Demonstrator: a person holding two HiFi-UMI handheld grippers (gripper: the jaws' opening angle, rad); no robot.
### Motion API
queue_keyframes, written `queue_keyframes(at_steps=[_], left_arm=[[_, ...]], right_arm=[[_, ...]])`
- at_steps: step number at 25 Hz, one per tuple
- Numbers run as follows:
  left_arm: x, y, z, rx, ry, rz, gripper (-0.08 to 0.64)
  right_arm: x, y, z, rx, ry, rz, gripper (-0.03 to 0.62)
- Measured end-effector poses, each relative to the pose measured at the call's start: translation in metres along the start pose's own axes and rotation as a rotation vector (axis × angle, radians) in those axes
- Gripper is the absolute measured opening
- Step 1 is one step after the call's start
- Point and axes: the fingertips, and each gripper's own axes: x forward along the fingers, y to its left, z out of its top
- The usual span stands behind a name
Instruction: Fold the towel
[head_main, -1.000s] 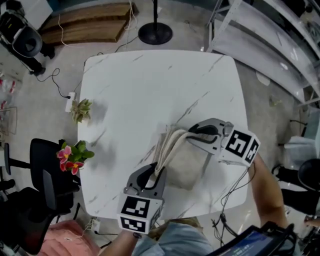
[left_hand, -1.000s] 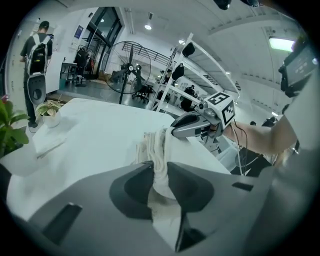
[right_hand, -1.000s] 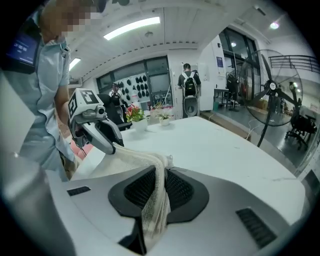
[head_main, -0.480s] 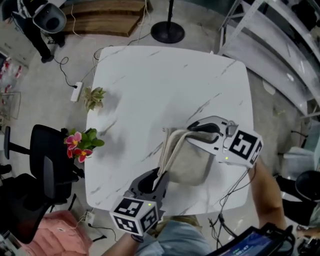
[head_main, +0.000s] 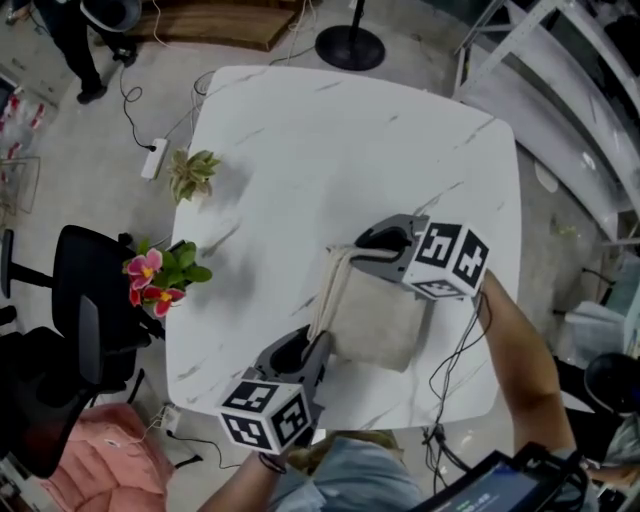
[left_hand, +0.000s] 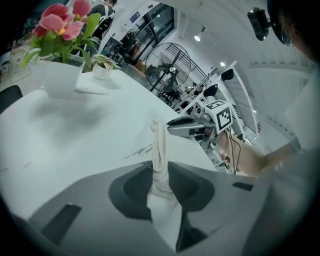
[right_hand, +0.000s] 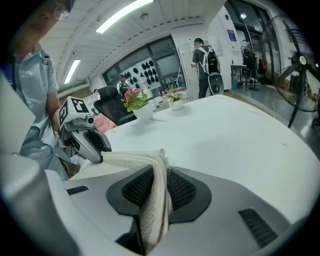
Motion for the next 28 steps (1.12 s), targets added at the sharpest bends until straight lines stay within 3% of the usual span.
queue_keyframes(at_steps=[5,9,11,13,15,18,20,22,25,28], left_arm=[[0.007,0.008,-0.006,-0.012,0.025,0.011,0.098],[0.007,0.009,-0.005,-0.028,0.019,-0.007,0.104],[0.006,0.008,-0.003,-0.028,0.017,-0.016,0.11],[0.007,0.007,-0.003,-0.024,0.026,-0.02,0.108],[0.006,0.008,-0.006,-0.034,0.037,-0.023,0.106],[0.006,0.008,-0.007,-0.062,0.04,-0.035,0.107],[0.007,0.008,-0.007,-0.06,0.041,-0.037,0.107],[0.007,0.008,-0.006,-0.052,0.044,-0.035,0.107],[0.005,0.008,-0.006,-0.049,0.046,-0.033,0.108],[0.007,0.009,-0.005,-0.046,0.043,-0.033,0.109]], right_arm=[[0.004,-0.003,0.002,0.027,-0.027,0.013,0.118],[-0.033,-0.001,0.023,0.058,-0.125,0.045,0.242],[-0.049,-0.001,0.026,0.04,-0.133,0.013,0.265],[-0.056,-0.004,0.02,0.03,-0.115,-0.037,0.234],[-0.058,-0.004,0.012,0.046,-0.076,-0.031,0.131],[-0.065,0.013,0.016,0.063,-0.091,0.052,0.149],[-0.072,0.015,0.025,0.085,-0.174,0.038,0.02],[-0.067,0.014,0.019,0.118,-0.187,0.027,0.015],[-0.043,0.008,-0.008,0.131,-0.098,0.002,0.015],[-0.025,-0.003,-0.018,0.142,-0.072,-0.045,0.015]])
